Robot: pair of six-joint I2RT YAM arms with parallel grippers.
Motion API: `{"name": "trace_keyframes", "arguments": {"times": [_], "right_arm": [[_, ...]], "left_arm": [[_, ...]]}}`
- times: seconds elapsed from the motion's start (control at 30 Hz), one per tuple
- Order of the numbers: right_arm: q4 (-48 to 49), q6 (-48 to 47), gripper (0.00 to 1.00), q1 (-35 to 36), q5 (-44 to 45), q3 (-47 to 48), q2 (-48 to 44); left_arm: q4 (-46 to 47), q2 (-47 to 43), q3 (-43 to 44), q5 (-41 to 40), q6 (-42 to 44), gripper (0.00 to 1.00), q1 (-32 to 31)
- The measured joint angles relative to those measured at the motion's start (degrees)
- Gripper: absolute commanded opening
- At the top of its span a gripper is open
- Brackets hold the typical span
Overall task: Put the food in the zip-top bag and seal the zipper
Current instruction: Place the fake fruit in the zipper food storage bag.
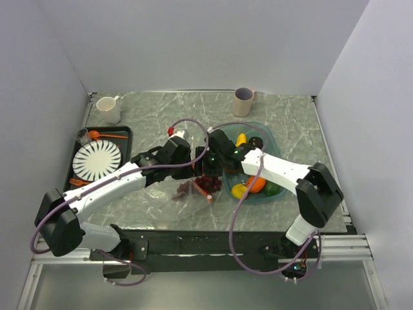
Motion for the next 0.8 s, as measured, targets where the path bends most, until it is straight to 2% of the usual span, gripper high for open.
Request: {"name": "trace_keyframes", "arguments": {"times": [0.1, 0.33, 0.57, 0.8], "right_arm": [[-1.8, -0.6, 0.73, 0.1, 2.5, -0.6, -3.6], [-0.4, -0.2, 0.72, 0.1, 6.3, -1.4, -11.4], [-1.0, 0.2, 0.71, 0.1, 7.3, -8.5, -10.3], [-0.4, 0.8, 0.75, 0.1, 7.3, -9.6, -7.9]], "left_arm": [[-0.1, 0.0, -1.0, -1.9, -0.5, 0.01, 0.0], [-0.2, 0.9, -2.9, -2.5, -0.9, 0.01, -0.2], [-2.1, 1.9, -4.1, -5.9, -1.2, 0.01, -0.2], [-4.4, 1.9, -5.7, -7.9, -1.5, 0.01, -0.2]]}}
